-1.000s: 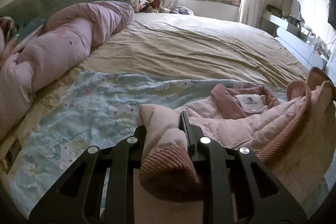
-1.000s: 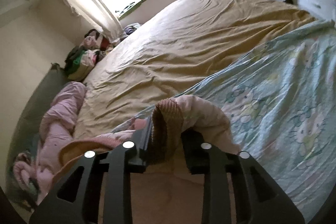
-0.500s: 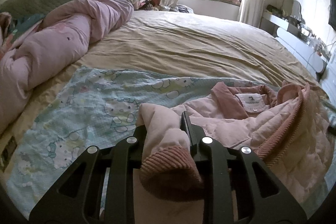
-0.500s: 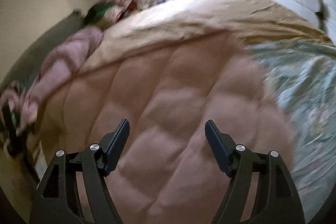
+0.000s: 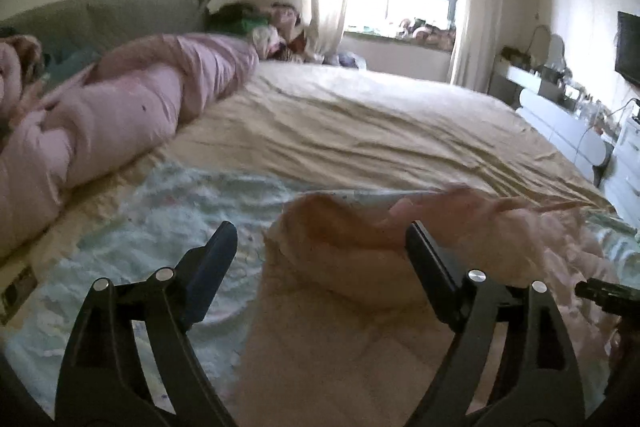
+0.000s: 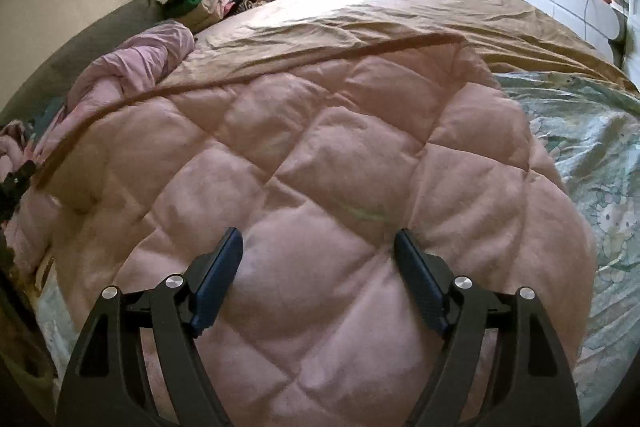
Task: Fold large clothes
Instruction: 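Grasp the folded coat edge with both tools and straighten it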
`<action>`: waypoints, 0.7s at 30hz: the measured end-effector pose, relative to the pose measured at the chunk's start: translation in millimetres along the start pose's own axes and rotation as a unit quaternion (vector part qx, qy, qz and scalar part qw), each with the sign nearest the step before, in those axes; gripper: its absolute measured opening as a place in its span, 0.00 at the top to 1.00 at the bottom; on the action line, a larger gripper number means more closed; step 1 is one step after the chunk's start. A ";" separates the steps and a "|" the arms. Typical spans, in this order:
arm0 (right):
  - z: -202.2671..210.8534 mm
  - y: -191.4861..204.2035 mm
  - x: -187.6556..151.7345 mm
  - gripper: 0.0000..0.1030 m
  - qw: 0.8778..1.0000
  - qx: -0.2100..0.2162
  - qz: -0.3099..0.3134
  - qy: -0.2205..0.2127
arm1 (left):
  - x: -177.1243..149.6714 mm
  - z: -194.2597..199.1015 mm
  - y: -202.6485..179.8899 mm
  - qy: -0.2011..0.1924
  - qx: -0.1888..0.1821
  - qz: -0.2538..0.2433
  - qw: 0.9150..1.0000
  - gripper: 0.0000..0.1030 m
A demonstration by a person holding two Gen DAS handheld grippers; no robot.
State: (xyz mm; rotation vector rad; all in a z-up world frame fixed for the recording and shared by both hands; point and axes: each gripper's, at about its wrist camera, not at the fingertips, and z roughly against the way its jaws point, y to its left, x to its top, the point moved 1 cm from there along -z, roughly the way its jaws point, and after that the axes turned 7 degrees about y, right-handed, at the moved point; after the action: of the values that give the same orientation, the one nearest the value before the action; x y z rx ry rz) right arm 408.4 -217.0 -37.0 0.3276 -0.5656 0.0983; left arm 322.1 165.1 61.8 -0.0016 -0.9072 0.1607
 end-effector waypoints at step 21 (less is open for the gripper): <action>55.1 -129.2 -52.0 0.27 0.993 -0.039 -0.103 -0.051 | -108.9 -30.0 51.9 0.138 -0.082 0.069 0.985 0.45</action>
State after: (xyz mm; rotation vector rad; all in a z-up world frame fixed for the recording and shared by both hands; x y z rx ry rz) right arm 360.0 -357.3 -57.2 0.3149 -0.6312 -0.1390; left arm 272.7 203.2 -45.6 -0.2355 -0.6409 0.2084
